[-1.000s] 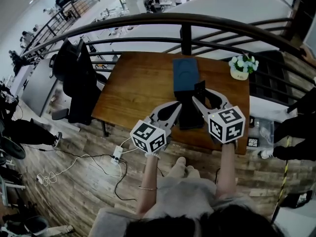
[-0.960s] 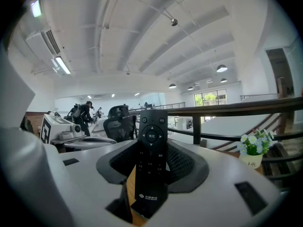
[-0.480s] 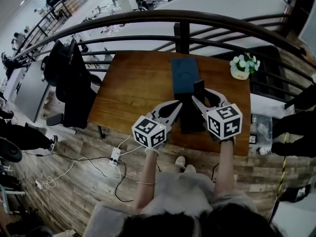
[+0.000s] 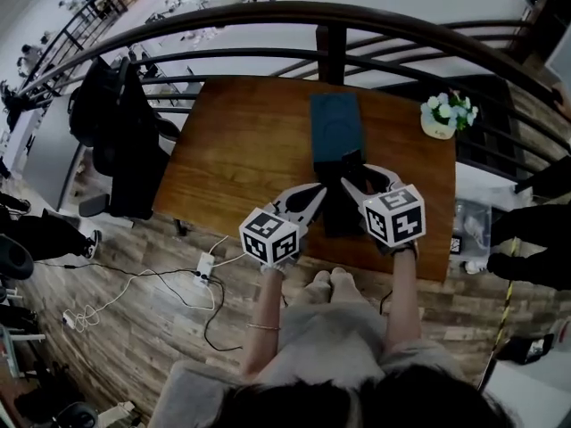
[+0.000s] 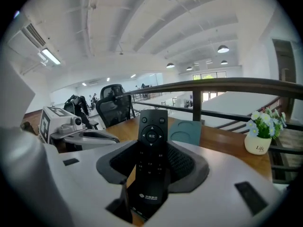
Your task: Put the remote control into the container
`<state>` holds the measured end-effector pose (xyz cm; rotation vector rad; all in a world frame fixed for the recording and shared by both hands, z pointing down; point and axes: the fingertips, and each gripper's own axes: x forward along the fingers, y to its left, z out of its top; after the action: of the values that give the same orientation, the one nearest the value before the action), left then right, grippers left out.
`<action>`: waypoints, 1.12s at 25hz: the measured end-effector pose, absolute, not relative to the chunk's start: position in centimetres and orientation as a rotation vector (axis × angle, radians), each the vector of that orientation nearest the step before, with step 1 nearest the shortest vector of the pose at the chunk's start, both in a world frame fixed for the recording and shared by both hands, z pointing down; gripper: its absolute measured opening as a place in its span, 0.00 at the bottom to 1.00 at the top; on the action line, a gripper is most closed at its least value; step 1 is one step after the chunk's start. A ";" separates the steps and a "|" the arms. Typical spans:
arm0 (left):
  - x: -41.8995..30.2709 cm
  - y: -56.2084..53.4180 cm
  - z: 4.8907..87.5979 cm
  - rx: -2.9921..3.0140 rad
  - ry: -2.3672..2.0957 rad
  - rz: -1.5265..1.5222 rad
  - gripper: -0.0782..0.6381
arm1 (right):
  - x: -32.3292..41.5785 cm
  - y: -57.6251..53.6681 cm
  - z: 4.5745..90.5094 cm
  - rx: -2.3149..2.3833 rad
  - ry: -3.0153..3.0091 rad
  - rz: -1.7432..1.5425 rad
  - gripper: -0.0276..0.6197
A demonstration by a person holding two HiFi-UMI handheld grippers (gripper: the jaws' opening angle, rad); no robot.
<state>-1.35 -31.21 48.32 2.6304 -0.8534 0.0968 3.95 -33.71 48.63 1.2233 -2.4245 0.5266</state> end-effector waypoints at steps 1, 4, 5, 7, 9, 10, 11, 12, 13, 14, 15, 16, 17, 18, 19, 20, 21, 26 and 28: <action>-1.4 -31.2 48.8 2.613 -0.861 0.099 0.12 | 3.9 -33.9 49.3 1.207 -2.411 0.538 0.35; -1.7 -31.2 50.2 2.569 -0.876 0.111 0.11 | 3.6 -34.0 51.2 1.165 -2.383 0.586 0.35; -1.7 -31.2 50.7 2.558 -0.878 0.119 0.11 | 3.6 -34.1 51.8 1.152 -2.373 0.599 0.35; -1.8 -31.3 51.6 2.535 -0.886 0.135 0.12 | 3.5 -34.2 53.0 1.120 -2.350 0.616 0.35; -2.0 -31.4 52.4 2.510 -0.898 0.144 0.11 | 3.3 -34.4 54.0 1.088 -2.334 0.629 0.35; -2.0 -31.4 52.8 2.498 -0.902 0.149 0.12 | 3.2 -34.5 54.4 1.075 -2.328 0.636 0.35; -2.1 -31.5 53.3 2.486 -0.905 0.156 0.11 | 3.1 -34.5 54.8 1.064 -2.323 0.642 0.35; -2.1 -31.5 53.8 2.475 -0.905 0.164 0.12 | 3.0 -34.6 55.1 1.054 -2.319 0.648 0.35; -2.1 -31.4 54.2 2.464 -0.903 0.171 0.12 | 2.9 -34.6 55.5 1.046 -2.314 0.654 0.35; -2.2 -31.4 54.7 2.453 -0.901 0.176 0.11 | 2.8 -34.7 55.8 1.038 -2.307 0.658 0.35; -2.3 -31.4 55.0 2.443 -0.900 0.178 0.11 | 2.7 -34.7 56.2 1.029 -2.299 0.662 0.35; -2.3 -31.5 55.4 2.434 -0.898 0.182 0.11 | 2.6 -34.8 56.5 1.020 -2.290 0.665 0.35; -2.4 -31.5 55.8 2.425 -0.898 0.192 0.11 | 2.6 -34.9 56.9 1.011 -2.281 0.669 0.35; -2.4 -31.5 56.3 2.417 -0.896 0.205 0.11 | 2.5 -34.9 57.3 1.001 -2.273 0.674 0.35; -2.4 -31.4 56.7 2.409 -0.894 0.218 0.11 | 2.5 -35.0 57.6 0.992 -2.264 0.679 0.35; -2.4 -31.3 57.1 2.400 -0.892 0.225 0.11 | 2.4 -35.0 58.0 0.984 -2.255 0.684 0.35; -2.4 -31.2 57.5 2.390 -0.889 0.227 0.11 | 2.5 -35.0 58.4 0.978 -2.246 0.686 0.35; -2.7 -31.0 58.8 2.353 -0.888 0.234 0.12 | 2.2 -35.2 59.7 0.952 -2.205 0.686 0.35; -2.6 -31.1 59.2 2.343 -0.886 0.237 0.11 | 2.2 -35.3 60.3 0.938 -2.183 0.685 0.35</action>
<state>-2.61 -31.09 59.20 2.3434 -0.8864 0.2375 2.17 -35.32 60.29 0.9379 -2.1830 0.6854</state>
